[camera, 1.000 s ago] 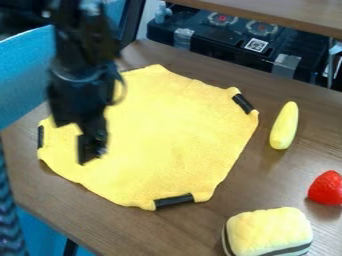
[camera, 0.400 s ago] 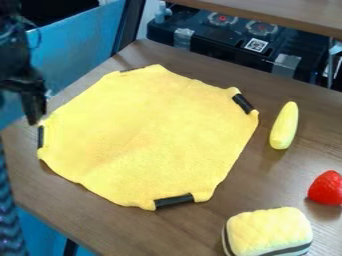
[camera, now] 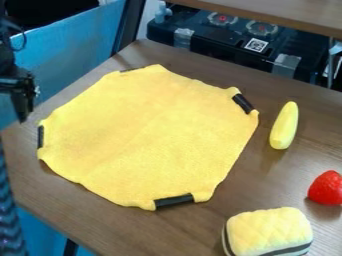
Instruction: Folded the cloth from the bottom left to top right
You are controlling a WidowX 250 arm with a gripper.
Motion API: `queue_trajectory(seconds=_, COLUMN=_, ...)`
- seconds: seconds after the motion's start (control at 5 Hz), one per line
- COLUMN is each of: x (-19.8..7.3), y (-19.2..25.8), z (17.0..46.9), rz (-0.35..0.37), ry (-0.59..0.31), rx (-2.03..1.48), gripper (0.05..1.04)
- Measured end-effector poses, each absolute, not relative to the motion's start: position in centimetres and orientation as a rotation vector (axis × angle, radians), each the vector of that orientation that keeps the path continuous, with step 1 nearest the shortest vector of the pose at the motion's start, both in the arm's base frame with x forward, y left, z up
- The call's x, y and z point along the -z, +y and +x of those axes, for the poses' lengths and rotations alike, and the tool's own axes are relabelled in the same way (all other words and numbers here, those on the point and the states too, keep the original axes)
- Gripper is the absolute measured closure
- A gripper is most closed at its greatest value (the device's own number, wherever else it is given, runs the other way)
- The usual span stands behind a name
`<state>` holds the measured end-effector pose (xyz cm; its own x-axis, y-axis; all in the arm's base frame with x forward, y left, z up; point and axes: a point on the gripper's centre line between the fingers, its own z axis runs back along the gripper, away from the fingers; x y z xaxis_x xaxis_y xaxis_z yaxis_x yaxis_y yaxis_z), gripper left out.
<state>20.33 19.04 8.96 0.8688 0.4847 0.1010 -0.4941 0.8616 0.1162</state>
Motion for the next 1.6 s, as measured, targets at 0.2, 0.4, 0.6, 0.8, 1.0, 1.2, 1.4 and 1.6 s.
queue_trajectory(seconds=0.2, x=-8.1, y=20.2, z=20.4, rz=0.124, ry=-0.107, rx=-0.588, gripper=0.083)
queue_trajectory(seconds=0.4, x=-7.0, y=20.5, z=20.7, rz=0.127, ry=-0.119, rx=-0.634, gripper=0.083)
queue_trajectory(seconds=0.6, x=-6.7, y=20.5, z=20.9, rz=0.116, ry=-0.129, rx=-0.681, gripper=0.083)
queue_trajectory(seconds=0.8, x=-5.4, y=20.1, z=20.8, rz=0.049, ry=-0.100, rx=-0.763, gripper=0.083)
queue_trajectory(seconds=1.0, x=-3.8, y=20.4, z=20.4, rz=0.059, ry=-0.058, rx=-0.813, gripper=0.083)
queue_trajectory(seconds=1.2, x=-2.9, y=20.6, z=21.2, rz=0.072, ry=-0.057, rx=-0.828, gripper=0.083)
queue_trajectory(seconds=1.4, x=-2.5, y=20.3, z=22.8, rz=0.091, ry=-0.072, rx=-0.807, gripper=0.083)
queue_trajectory(seconds=1.6, x=-2.6, y=20.0, z=23.2, rz=0.107, ry=-0.074, rx=-0.815, gripper=0.083)
